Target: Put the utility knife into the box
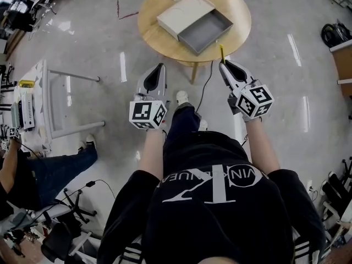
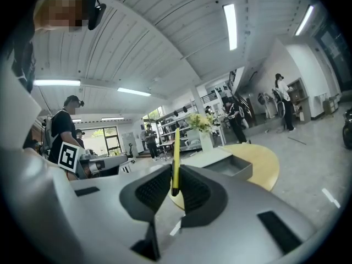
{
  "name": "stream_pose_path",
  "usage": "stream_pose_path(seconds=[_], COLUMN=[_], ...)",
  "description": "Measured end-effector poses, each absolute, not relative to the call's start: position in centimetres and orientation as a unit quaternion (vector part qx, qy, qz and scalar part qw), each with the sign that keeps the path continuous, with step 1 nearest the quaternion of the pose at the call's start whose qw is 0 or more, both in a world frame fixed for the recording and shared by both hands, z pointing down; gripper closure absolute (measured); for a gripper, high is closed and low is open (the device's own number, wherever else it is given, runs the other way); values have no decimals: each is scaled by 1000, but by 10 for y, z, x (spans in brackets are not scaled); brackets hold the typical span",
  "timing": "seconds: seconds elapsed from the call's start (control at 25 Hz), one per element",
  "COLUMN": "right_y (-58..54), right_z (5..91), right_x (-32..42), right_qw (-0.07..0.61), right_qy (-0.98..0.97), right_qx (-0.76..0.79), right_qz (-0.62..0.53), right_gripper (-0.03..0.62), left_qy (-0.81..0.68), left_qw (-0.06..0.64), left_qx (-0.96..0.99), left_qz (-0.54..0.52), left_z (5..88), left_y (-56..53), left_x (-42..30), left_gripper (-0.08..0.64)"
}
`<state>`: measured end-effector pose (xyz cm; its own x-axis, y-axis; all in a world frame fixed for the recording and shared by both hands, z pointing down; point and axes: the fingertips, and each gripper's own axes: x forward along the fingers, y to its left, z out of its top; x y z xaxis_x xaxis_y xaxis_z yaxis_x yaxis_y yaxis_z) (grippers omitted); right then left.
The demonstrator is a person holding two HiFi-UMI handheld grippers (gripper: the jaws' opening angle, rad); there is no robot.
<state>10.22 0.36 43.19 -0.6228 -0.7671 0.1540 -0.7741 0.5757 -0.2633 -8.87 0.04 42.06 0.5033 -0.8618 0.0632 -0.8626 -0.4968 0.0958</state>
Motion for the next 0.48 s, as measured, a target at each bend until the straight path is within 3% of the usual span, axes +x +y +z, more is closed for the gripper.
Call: stream_pose_path(seconds=[0.48], right_y=[-29], right_z=[440], right_x=[115], right_qw=[16], right_qy=[-879], right_qx=[449], right_qz=[161], right_gripper=[537], left_qy=[-467], left_qw=[63], left_qx=[882], left_qz=[8], left_z=[429], left_y=[-46], left_x=[-62], left_gripper=[549])
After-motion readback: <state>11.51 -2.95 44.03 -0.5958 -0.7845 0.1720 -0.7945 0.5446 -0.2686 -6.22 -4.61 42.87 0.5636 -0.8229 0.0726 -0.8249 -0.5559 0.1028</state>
